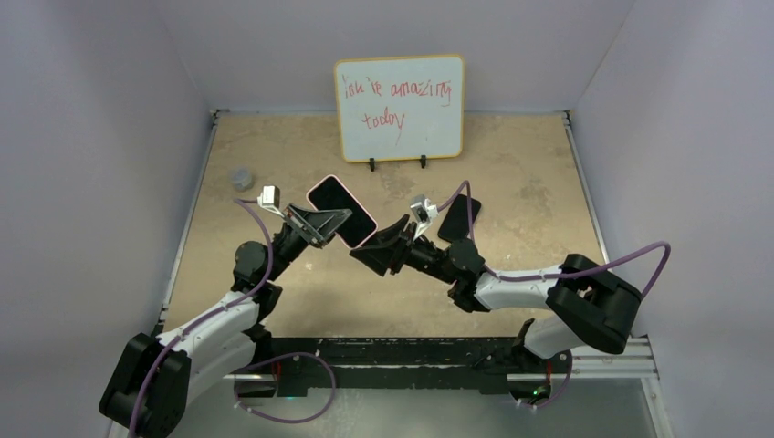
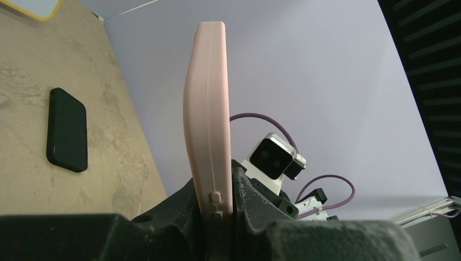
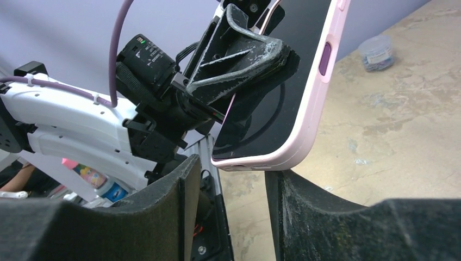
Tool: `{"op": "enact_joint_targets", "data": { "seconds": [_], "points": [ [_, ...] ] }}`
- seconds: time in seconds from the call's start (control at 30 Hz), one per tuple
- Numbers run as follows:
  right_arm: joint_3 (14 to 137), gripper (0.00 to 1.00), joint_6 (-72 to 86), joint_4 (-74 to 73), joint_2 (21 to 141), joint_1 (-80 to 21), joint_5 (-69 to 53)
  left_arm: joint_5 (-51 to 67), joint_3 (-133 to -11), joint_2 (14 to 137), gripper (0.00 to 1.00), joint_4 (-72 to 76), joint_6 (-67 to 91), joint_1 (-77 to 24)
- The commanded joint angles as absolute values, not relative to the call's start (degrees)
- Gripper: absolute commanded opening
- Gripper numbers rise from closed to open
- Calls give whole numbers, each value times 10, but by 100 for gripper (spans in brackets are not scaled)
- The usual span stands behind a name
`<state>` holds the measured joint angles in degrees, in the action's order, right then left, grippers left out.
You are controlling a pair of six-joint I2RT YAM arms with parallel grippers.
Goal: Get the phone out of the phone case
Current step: Remove the phone case from the phone.
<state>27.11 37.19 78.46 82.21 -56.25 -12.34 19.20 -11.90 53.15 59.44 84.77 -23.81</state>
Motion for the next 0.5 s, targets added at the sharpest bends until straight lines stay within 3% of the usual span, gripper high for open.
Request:
{"op": "enact_joint_targets", "data": {
  "seconds": [0.0,0.47],
  "points": [
    [292,47,358,814,815,-566,-105,196,-153,520,0,650,846,-239],
    [289,14,322,816,827,-566,-82,217,-152,533,0,670,881,-239]
  ]
}}
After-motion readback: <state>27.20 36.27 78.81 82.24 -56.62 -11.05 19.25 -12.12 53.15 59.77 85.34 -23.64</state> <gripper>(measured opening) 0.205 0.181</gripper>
